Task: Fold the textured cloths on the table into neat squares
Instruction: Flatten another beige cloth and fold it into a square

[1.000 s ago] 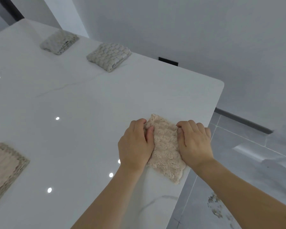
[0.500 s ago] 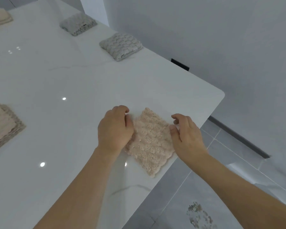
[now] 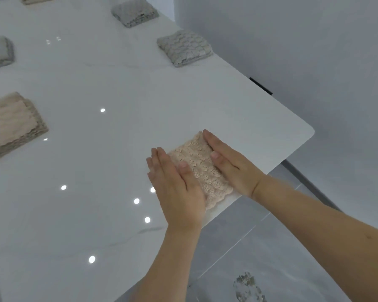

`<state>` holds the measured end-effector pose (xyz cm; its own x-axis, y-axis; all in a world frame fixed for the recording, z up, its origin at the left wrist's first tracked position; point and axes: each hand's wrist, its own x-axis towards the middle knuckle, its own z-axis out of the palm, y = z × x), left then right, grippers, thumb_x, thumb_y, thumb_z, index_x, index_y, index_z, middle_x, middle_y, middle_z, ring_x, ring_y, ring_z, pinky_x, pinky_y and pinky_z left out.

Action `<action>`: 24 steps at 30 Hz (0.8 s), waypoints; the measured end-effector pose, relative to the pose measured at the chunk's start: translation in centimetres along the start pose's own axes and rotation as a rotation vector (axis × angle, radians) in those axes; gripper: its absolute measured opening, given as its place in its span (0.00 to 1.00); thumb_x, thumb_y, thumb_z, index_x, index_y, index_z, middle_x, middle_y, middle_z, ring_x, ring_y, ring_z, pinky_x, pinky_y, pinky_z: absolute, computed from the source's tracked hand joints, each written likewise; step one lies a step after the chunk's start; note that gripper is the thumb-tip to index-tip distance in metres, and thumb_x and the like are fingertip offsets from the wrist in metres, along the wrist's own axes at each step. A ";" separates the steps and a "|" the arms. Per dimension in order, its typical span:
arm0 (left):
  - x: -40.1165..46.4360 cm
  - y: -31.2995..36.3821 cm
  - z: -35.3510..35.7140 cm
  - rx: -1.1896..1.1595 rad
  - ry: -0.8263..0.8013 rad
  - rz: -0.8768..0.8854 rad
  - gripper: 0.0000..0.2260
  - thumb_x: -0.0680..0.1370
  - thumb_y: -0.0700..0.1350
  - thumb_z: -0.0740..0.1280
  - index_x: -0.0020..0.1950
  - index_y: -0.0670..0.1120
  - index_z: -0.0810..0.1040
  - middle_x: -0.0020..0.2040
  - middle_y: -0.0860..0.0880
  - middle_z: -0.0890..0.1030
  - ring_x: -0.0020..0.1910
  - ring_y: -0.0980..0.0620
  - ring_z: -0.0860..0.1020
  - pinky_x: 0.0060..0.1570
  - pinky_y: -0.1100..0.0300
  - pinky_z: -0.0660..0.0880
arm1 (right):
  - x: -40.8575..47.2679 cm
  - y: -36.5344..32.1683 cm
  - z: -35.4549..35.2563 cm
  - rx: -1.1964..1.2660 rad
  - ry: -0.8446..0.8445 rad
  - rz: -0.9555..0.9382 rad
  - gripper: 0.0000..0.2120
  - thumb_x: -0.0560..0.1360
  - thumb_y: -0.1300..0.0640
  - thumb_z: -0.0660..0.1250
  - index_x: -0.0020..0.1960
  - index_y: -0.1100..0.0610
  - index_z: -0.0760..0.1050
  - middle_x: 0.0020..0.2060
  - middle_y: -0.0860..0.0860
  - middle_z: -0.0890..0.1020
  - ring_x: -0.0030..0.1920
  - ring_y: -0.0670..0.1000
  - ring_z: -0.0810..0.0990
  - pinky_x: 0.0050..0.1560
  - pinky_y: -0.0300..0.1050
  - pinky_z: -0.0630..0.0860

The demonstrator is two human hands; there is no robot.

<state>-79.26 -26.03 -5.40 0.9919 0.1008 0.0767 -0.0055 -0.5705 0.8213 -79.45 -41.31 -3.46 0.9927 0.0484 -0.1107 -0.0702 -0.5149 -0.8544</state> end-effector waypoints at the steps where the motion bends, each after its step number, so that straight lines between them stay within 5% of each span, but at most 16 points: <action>1: 0.1 0.0 0.2 0.021 -0.001 -0.003 0.28 0.82 0.53 0.46 0.81 0.44 0.50 0.81 0.49 0.51 0.80 0.53 0.44 0.76 0.58 0.40 | 0.1 0.0 0.2 -0.031 -0.008 -0.024 0.27 0.81 0.44 0.49 0.79 0.48 0.51 0.77 0.39 0.55 0.75 0.36 0.51 0.77 0.46 0.49; 5: -0.1 0.2 0.6 0.114 0.011 0.011 0.27 0.83 0.51 0.46 0.80 0.42 0.52 0.81 0.48 0.52 0.80 0.50 0.46 0.78 0.54 0.43 | 0.4 0.2 0.5 -0.222 -0.028 -0.137 0.27 0.82 0.45 0.45 0.79 0.53 0.49 0.78 0.45 0.50 0.76 0.37 0.47 0.77 0.45 0.45; 12: 0.0 -1.6 0.0 0.509 -0.076 0.098 0.29 0.82 0.53 0.43 0.80 0.39 0.54 0.80 0.43 0.56 0.79 0.44 0.51 0.77 0.47 0.47 | 0.5 1.8 -0.1 -0.804 -0.079 -0.090 0.30 0.79 0.41 0.32 0.79 0.49 0.39 0.78 0.44 0.43 0.77 0.42 0.40 0.76 0.46 0.36; 19: 0.8 -2.7 -1.9 0.695 -0.247 0.220 0.33 0.81 0.58 0.39 0.80 0.38 0.54 0.79 0.41 0.57 0.79 0.43 0.52 0.77 0.45 0.45 | 0.0 2.6 -0.9 -0.837 -0.025 -0.030 0.32 0.78 0.40 0.30 0.79 0.49 0.44 0.78 0.43 0.45 0.77 0.42 0.39 0.76 0.46 0.35; 21: 2.2 -2.9 -3.6 0.732 -0.297 0.299 0.34 0.80 0.59 0.37 0.79 0.39 0.55 0.79 0.41 0.58 0.79 0.43 0.52 0.77 0.46 0.42 | -0.3 2.4 -0.4 -0.741 0.103 0.034 0.33 0.78 0.40 0.31 0.79 0.51 0.49 0.78 0.45 0.50 0.77 0.43 0.43 0.76 0.43 0.37; 24: 6.9 -3.3 -5.9 0.682 -0.425 0.436 0.37 0.79 0.61 0.34 0.79 0.40 0.56 0.79 0.43 0.58 0.80 0.44 0.51 0.77 0.49 0.41 | -2.1 0.1 2.2 -0.280 0.660 0.316 0.28 0.82 0.45 0.40 0.77 0.54 0.58 0.77 0.47 0.58 0.77 0.44 0.51 0.77 0.45 0.44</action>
<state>-73.19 -18.66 -4.26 0.8833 -0.4681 -0.0244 -0.4486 -0.8593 0.2456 -81.74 -39.60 -4.45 0.7890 -0.6101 0.0725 -0.4191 -0.6206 -0.6627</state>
